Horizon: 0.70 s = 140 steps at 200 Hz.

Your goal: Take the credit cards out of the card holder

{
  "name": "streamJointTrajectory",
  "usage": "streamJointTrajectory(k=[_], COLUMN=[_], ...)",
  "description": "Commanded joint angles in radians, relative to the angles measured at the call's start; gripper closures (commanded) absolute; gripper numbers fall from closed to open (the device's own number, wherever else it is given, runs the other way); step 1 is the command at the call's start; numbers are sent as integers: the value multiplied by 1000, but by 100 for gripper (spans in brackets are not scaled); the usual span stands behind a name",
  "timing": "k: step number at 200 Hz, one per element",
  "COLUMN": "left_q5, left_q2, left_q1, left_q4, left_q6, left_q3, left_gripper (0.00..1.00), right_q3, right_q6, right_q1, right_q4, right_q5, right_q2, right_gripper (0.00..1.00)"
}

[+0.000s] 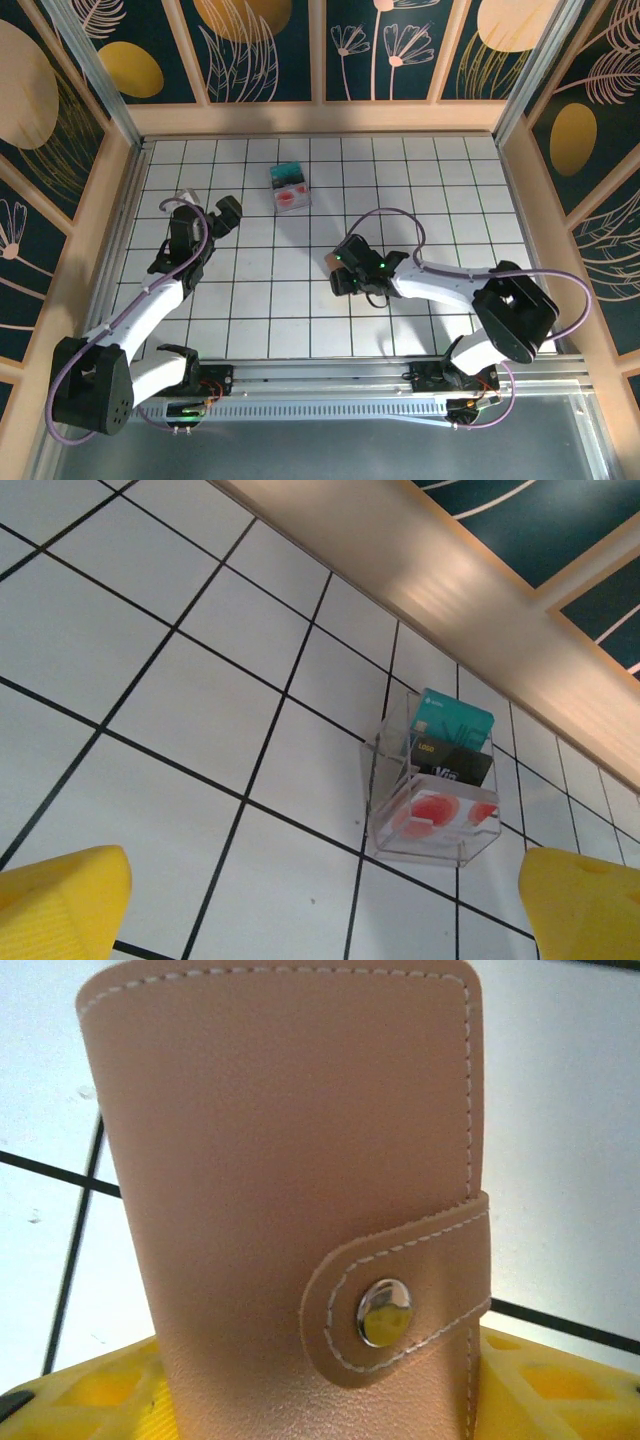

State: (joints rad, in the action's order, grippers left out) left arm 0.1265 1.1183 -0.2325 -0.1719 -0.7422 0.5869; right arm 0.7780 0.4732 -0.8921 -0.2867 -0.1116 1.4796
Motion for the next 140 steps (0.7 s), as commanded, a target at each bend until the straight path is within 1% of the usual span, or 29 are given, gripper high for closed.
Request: streamJointTrajectory(k=[1, 17, 37, 63, 80, 115, 140], left_q5=[-54, -77, -122, -239, -283, -381, -403], left_q2=[0, 0, 23, 71, 92, 122, 161], left_q1=[-21, -57, -125, -215, -262, -312, -318], left_q4=[47, 52, 31, -63, -116, -267, -292], left_q6=[-38, -60, -87, -119, -133, -145, -157], left_q3=[34, 38, 34, 21, 22, 28, 44], left_gripper=[1, 1, 1, 1, 1, 1, 1], right_q3=[-12, -18, -24, -23, -20, -10, -3], right_q6=[-17, -27, -40, -57, -63, -72, -74], right_q1=[-7, -6, -7, -8, -8, -7, -9], right_q4=[92, 140, 202, 267, 294, 323, 352], right_q5=[-33, -31, -28, -28, -26, -17, -5], right_q2=[-41, -57, -76, -93, -102, -104, -104], right_gripper=[43, 43, 44, 44, 44, 44, 44])
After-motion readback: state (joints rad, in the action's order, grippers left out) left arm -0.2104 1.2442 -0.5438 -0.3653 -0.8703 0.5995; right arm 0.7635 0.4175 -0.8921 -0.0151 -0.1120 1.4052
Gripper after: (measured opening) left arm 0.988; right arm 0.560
